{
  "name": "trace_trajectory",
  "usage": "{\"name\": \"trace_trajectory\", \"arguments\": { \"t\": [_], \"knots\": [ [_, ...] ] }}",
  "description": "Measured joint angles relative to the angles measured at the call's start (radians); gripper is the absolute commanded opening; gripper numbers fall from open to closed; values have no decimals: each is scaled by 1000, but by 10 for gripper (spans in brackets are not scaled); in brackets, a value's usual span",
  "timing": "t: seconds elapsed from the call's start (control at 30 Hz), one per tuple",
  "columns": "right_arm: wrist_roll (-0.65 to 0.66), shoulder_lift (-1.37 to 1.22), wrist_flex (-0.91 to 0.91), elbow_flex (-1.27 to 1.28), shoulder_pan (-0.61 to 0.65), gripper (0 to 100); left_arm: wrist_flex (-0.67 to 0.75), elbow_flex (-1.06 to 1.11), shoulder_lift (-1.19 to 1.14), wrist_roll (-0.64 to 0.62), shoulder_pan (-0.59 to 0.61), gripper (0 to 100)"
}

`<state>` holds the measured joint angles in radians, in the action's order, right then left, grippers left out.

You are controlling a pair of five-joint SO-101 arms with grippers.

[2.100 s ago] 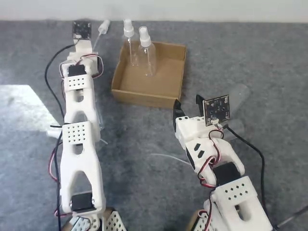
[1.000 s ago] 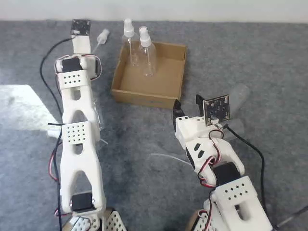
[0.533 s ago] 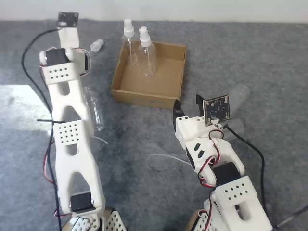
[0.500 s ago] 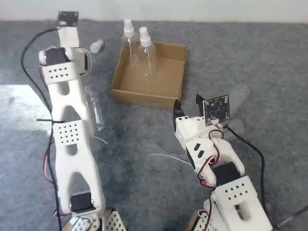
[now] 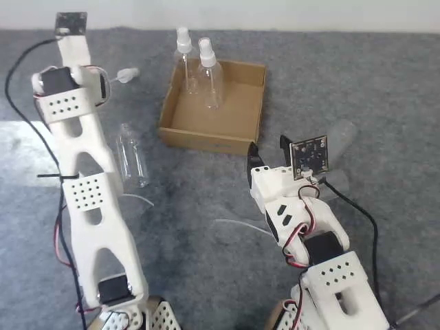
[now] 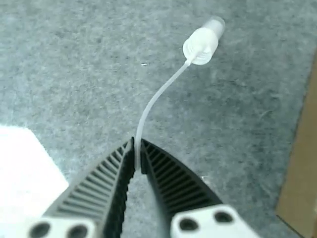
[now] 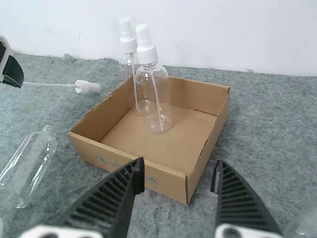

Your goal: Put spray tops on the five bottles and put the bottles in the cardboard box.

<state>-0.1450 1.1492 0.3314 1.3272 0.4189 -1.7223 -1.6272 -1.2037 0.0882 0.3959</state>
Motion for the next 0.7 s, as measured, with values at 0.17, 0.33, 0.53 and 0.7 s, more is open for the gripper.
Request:
{"name": "trace_trajectory", "arguments": {
  "t": [0.17,0.33,0.53,0.7],
  "knots": [
    [0,0,0,0,0,210,0,0,55,0,57,9],
    [0,0,0,0,0,210,0,127,193,43,80,9],
    [0,0,0,0,0,210,0,459,442,101,81,9],
    [0,0,0,0,0,210,0,715,677,140,80,9]
  ]
}}
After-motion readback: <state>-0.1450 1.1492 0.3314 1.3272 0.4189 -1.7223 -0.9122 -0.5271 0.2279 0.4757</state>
